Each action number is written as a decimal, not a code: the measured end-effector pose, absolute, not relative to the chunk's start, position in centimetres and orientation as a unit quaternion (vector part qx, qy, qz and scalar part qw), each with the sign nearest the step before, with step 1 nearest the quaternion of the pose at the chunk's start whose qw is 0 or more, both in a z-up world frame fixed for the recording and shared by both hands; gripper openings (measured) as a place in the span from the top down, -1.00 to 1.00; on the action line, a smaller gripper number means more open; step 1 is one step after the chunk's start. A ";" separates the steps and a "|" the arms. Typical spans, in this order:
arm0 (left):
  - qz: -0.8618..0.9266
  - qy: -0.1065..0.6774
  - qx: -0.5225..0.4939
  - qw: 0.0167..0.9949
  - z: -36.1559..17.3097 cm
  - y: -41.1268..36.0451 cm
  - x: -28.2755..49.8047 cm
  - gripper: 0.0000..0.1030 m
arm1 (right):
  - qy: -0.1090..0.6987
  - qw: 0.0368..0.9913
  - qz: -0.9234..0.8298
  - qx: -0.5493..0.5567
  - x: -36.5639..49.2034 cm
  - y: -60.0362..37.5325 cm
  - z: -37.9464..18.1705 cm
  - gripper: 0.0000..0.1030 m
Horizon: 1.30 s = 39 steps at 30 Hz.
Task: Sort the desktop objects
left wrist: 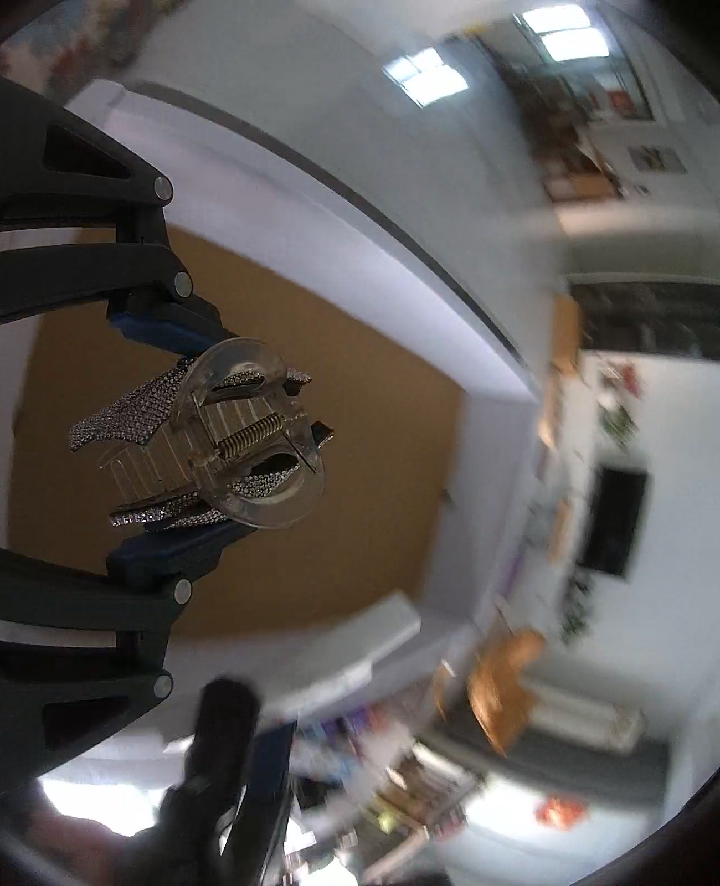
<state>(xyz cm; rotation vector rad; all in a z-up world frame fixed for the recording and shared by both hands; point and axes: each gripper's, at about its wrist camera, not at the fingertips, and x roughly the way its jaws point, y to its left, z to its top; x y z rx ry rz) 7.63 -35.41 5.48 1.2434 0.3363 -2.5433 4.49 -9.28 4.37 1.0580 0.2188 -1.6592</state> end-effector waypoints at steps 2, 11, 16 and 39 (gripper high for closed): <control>-0.869 0.115 0.453 0.165 4.2 -35.8 7.4 -0.22 | 0.144 0.526 -0.708 0.449 5.3 -10.6 2.6 -0.10; -0.883 0.107 0.410 0.201 4.5 -35.3 7.6 -0.88 | 0.167 0.505 -0.755 0.384 4.6 -6.7 3.6 -0.97; -0.905 0.114 0.373 0.172 6.3 -32.2 7.6 -0.88 | 0.135 0.449 -0.822 0.322 2.5 2.4 4.7 -1.00; -0.879 0.024 0.455 -0.138 -2.5 1.1 -2.7 -0.98 | 0.073 0.096 -0.885 0.450 -12.3 30.1 -7.6 -1.00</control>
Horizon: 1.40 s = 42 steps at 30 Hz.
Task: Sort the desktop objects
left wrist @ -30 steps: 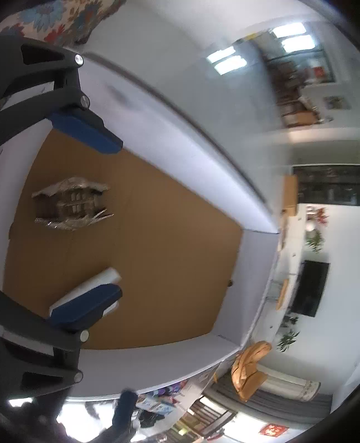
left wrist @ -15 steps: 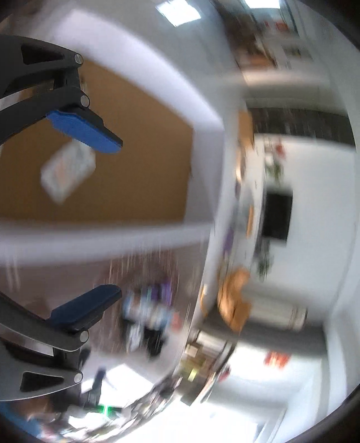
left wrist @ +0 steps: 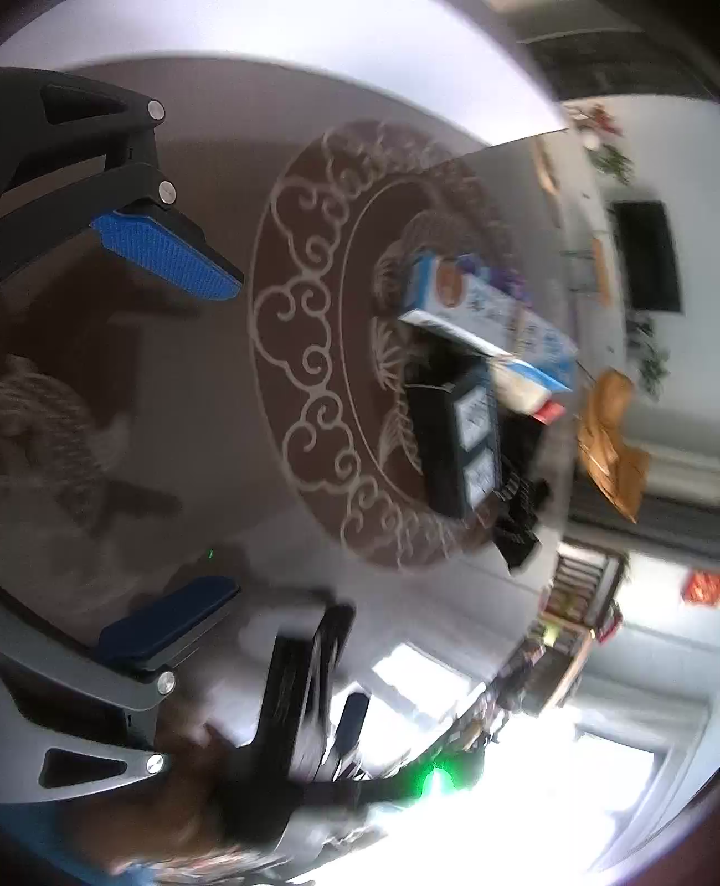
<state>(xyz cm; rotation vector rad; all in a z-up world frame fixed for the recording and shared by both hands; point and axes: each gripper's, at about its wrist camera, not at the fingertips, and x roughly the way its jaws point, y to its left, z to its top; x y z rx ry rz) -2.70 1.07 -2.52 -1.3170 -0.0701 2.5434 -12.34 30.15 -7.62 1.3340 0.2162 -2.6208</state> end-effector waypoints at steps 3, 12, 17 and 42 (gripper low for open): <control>0.887 -0.019 -0.446 0.117 -3.2 2.2 -5.1 -0.98 | 0.058 0.093 -0.884 0.454 -12.1 30.7 -8.1 -1.00; 0.883 0.044 -0.459 0.091 -3.9 5.8 -9.4 -1.00 | 0.052 0.082 -0.885 0.455 -11.6 31.2 -8.3 -1.00; 0.885 0.037 -0.458 0.075 -4.0 6.4 -9.8 -1.00 | 0.051 0.082 -0.885 0.455 -11.5 31.2 -8.3 -1.00; 0.886 0.033 -0.458 0.071 -3.7 5.8 -9.0 -1.00 | 0.051 0.082 -0.885 0.455 -11.4 31.3 -8.2 -1.00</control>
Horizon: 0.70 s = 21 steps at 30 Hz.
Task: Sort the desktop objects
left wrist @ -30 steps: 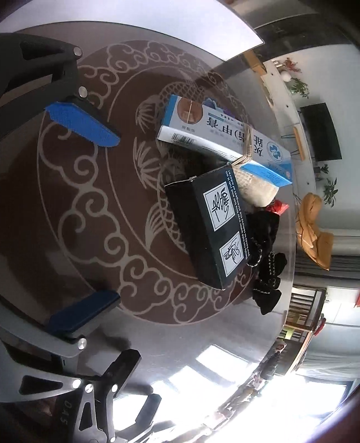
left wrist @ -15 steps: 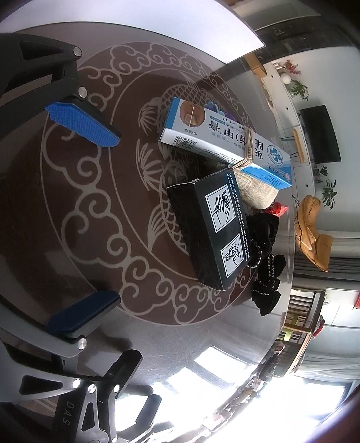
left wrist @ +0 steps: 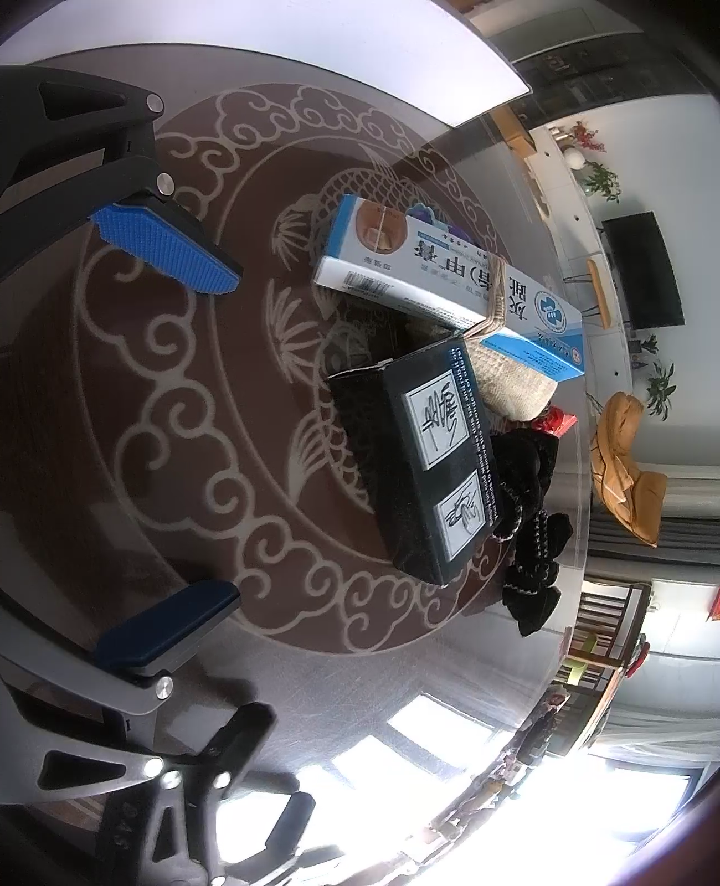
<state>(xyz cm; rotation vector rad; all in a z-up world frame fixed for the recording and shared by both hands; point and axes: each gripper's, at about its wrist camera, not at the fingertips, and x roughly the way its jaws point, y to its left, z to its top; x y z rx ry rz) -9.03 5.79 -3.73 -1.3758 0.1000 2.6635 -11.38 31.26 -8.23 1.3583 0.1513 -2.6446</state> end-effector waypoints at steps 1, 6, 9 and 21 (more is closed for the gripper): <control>0.886 0.034 -0.458 0.071 -3.7 5.6 -8.9 -1.00 | 0.051 0.082 -0.885 0.455 -11.4 31.2 -8.2 -1.00; 0.887 0.033 -0.455 0.071 -3.8 5.5 -8.9 -1.00 | 0.051 0.082 -0.885 0.455 -11.4 31.2 -8.2 -1.00; 0.887 0.033 -0.454 0.071 -3.7 5.5 -8.9 -1.00 | 0.051 0.082 -0.885 0.455 -11.4 31.3 -8.2 -1.00; 0.887 0.034 -0.455 0.071 -3.7 5.5 -8.8 -1.00 | 0.051 0.082 -0.885 0.455 -11.3 31.2 -8.2 -1.00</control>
